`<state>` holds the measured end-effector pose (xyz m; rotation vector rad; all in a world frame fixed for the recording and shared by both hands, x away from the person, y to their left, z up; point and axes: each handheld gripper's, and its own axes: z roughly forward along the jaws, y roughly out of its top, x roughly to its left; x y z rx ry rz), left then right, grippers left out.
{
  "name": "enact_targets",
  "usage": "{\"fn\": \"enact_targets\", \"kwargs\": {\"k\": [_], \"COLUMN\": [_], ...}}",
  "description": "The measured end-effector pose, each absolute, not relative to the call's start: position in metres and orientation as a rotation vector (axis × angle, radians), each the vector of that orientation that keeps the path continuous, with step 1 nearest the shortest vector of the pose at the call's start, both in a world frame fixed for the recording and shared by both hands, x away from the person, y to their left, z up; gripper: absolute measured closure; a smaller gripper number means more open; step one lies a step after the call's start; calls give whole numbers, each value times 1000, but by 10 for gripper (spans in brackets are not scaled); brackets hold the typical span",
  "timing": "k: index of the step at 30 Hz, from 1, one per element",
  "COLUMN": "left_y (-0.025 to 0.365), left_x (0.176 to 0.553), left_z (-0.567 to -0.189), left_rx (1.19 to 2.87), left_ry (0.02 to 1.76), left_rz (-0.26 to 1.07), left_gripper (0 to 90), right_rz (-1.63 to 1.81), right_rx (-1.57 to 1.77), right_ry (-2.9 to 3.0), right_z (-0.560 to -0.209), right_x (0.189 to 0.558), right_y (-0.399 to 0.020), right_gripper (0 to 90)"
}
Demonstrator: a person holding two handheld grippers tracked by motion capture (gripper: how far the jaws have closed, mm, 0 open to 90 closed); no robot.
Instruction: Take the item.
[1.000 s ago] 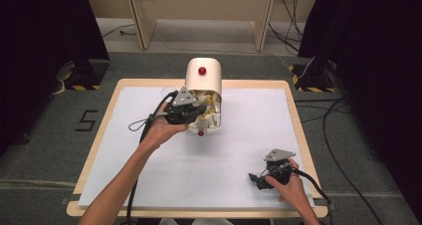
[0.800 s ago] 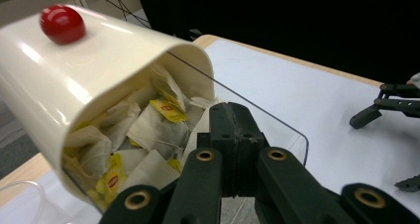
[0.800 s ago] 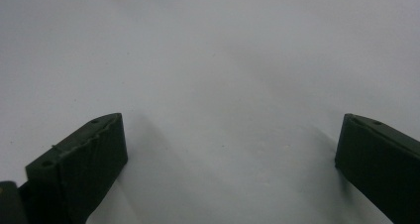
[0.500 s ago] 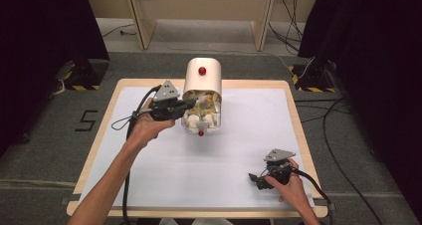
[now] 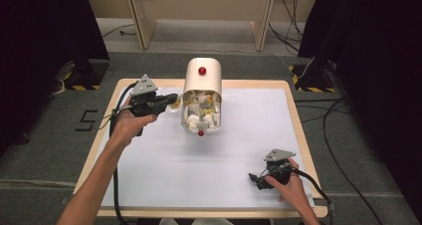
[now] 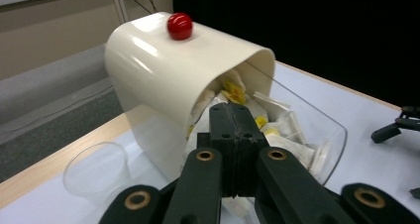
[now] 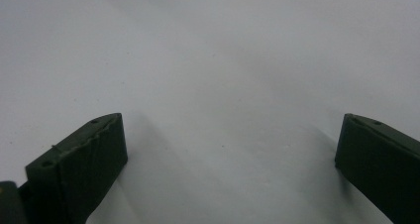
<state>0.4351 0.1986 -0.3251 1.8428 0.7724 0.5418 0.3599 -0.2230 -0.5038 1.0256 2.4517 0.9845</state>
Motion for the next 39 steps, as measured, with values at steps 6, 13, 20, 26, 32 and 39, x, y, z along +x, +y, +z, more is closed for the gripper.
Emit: {"fn": "enact_targets", "kwargs": {"k": [6, 13, 20, 26, 32, 39], "left_y": [212, 221, 222, 223, 223, 218], "left_x": [447, 466, 486, 504, 518, 532], "left_z": [-331, -343, -356, -364, -369, -379], "left_rx": [1816, 1807, 1811, 1797, 1791, 1789], "left_ry": [838, 922, 981, 1030, 1054, 1075], "left_rz": [560, 613, 646, 659, 676, 678], "left_gripper": [893, 893, 894, 893, 893, 893], "right_rz": [986, 986, 983, 983, 983, 984], "right_rx": [1023, 1024, 1024, 1025, 1023, 1025], "right_ry": [2450, 2449, 2452, 2452, 2452, 2452], "right_z": [-504, -504, -504, -504, -504, -504], "right_x": [360, 360, 360, 360, 360, 360], "right_y": [-223, -223, -223, -223, -223, -223], "right_gripper": [1, 1, 1, 1, 1, 1]}}
